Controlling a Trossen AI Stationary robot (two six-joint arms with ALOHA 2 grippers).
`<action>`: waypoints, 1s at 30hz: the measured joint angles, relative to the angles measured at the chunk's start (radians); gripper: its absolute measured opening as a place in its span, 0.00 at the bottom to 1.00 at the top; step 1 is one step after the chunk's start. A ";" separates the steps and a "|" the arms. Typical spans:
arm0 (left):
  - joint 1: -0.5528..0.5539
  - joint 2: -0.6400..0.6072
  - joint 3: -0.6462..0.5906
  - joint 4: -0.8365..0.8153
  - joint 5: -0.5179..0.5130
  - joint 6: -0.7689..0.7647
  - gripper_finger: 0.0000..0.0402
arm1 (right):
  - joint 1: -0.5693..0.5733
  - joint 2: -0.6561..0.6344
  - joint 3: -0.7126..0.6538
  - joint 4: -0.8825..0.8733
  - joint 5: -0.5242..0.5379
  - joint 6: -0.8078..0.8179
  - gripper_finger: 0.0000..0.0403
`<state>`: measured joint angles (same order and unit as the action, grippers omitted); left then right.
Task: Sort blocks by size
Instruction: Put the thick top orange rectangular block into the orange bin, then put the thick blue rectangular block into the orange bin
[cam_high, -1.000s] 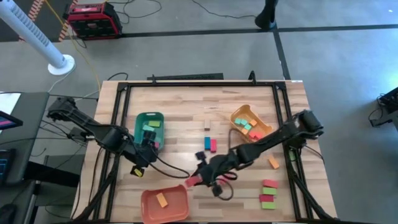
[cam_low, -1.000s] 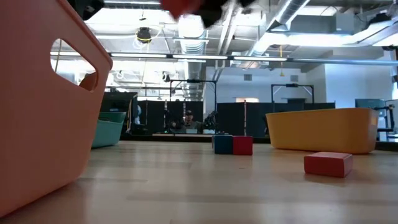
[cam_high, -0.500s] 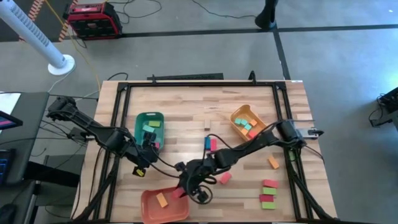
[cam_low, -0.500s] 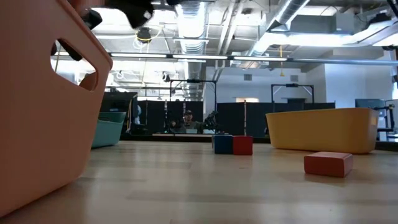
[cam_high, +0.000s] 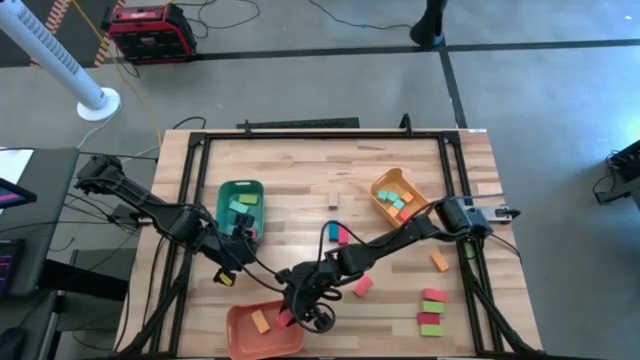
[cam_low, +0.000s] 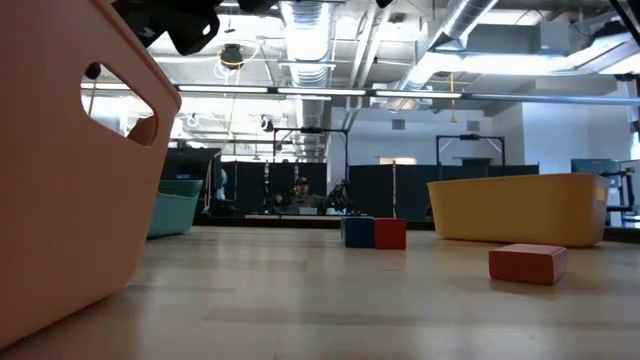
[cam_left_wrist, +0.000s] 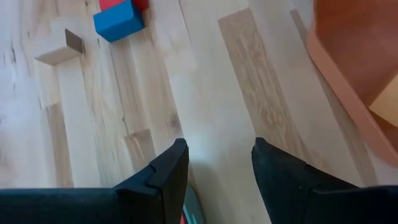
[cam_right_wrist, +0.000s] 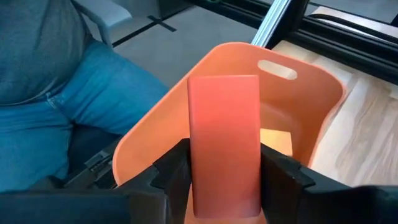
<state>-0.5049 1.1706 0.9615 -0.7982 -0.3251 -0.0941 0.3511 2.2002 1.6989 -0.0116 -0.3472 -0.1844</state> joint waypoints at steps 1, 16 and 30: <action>0.000 0.000 0.000 0.006 -0.001 0.005 0.41 | 0.000 0.000 0.000 0.000 -0.004 0.000 0.47; 0.020 0.000 0.000 0.099 -0.044 0.142 0.41 | 0.003 -0.086 0.014 -0.227 0.127 -0.023 0.61; 0.346 0.041 0.001 0.400 0.176 0.596 0.41 | 0.175 -0.367 0.015 -0.788 0.515 0.284 0.61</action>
<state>-0.1588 1.2117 0.9621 -0.3980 -0.1487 0.5018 0.5264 1.8327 1.7142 -0.8000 0.1680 0.0999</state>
